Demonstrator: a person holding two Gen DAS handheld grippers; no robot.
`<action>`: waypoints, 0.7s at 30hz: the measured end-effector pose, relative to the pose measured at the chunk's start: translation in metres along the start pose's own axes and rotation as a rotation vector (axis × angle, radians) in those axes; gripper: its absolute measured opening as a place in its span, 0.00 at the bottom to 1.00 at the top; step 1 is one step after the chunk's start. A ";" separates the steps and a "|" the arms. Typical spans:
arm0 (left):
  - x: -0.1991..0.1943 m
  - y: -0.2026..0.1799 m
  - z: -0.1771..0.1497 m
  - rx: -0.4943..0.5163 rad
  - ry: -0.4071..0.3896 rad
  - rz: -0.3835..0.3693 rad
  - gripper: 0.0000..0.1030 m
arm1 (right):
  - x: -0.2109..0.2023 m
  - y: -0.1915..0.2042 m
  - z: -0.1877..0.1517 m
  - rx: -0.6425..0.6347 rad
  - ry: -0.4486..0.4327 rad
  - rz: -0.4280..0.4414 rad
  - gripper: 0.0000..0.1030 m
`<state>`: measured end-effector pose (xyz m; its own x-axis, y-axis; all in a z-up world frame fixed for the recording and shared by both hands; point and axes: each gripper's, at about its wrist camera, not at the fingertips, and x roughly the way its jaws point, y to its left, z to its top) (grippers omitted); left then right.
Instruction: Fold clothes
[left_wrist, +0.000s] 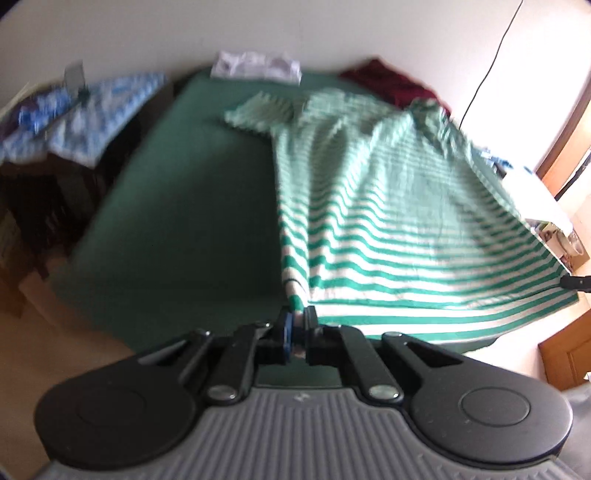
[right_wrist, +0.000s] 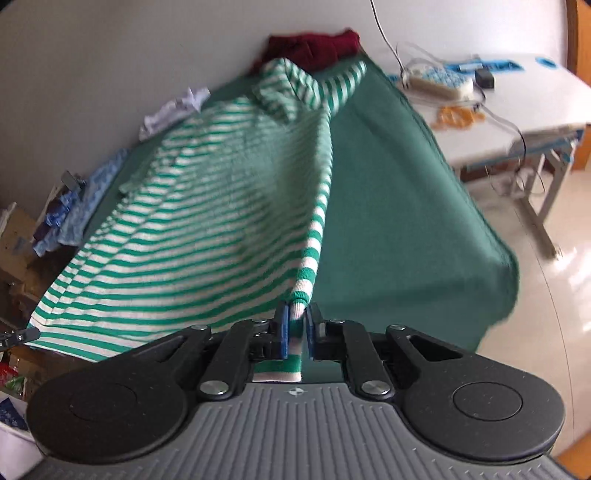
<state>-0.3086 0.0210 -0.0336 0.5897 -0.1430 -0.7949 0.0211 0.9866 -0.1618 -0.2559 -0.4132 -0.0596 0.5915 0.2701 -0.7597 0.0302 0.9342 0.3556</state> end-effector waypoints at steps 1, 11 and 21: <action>0.007 0.002 -0.006 0.000 0.020 0.012 0.01 | 0.004 0.001 -0.007 -0.018 0.022 -0.017 0.07; 0.042 0.034 -0.037 0.100 0.136 0.161 0.00 | 0.022 -0.001 -0.030 -0.126 0.049 -0.181 0.24; 0.109 0.000 0.060 0.192 -0.052 0.102 0.14 | 0.070 0.009 0.031 -0.160 -0.123 -0.260 0.42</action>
<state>-0.1956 0.0099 -0.0852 0.6376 -0.0419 -0.7692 0.1091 0.9934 0.0364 -0.1897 -0.3932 -0.0931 0.6736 -0.0036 -0.7391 0.0721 0.9955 0.0609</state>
